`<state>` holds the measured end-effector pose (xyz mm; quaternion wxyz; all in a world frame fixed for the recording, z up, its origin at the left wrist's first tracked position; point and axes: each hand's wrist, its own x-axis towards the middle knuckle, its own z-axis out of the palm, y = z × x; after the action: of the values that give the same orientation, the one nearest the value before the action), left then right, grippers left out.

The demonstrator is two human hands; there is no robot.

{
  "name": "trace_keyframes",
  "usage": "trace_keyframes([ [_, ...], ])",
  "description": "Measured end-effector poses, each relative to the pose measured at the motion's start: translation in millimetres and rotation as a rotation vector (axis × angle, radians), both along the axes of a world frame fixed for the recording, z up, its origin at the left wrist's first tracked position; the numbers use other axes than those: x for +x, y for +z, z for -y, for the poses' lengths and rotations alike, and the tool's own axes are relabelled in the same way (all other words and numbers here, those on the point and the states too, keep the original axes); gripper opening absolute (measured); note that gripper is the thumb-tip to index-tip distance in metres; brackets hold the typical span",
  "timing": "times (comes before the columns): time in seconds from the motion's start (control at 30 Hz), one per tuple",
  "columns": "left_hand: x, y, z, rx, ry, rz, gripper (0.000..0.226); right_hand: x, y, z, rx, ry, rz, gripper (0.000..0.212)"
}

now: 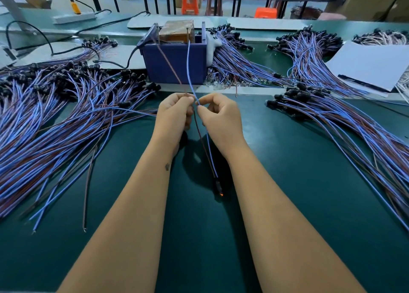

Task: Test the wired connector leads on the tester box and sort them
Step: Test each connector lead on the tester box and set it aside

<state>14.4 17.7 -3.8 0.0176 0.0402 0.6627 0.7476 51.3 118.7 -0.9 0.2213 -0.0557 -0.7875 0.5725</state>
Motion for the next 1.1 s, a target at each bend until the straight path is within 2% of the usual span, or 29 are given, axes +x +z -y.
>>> trace_keyframes([
  [0.1, 0, 0, 2, 0.051, 0.002, -0.018, 0.016, 1, -2, 1, 0.095, 0.024, 0.001, 0.009],
  [0.23, -1, 0, 5, 0.068, 0.110, -0.082, 0.018, 2, -2, 3, 0.255, 0.044, 0.005, 0.005],
  [0.33, -1, 3, 10, 0.141, 0.140, -0.121, 0.018, 3, 1, 1, 0.441, 0.012, 0.061, 0.012],
  [0.47, 3, 8, 12, 0.256, 0.108, -0.101, 0.021, 4, 5, 2, 0.596, -0.191, 0.066, 0.018],
  [0.57, 6, 10, 10, 0.267, 0.003, -0.065, 0.033, 6, 8, 2, 0.527, -0.358, -0.099, 0.015],
  [0.67, 10, 10, 4, 0.083, -0.096, -0.025, 0.030, 7, 11, -3, 0.236, -0.378, -0.222, 0.023],
  [0.77, 14, 3, -7, -0.278, -0.155, -0.171, 0.024, 4, 10, -8, -0.028, -0.345, -0.168, 0.026],
  [0.93, 23, -8, -23, -0.843, -0.334, -0.527, 0.014, -3, 0, -24, -0.027, -0.436, -0.025, 0.031],
  [1.0, 21, -10, -24, -0.890, -0.352, -0.566, 0.019, -5, -3, -30, -0.023, -0.441, 0.018, 0.034],
  [1.1, 14, -14, -22, -0.817, -0.325, -0.483, 0.016, -7, -6, -35, -0.036, -0.431, 0.050, 0.036],
])
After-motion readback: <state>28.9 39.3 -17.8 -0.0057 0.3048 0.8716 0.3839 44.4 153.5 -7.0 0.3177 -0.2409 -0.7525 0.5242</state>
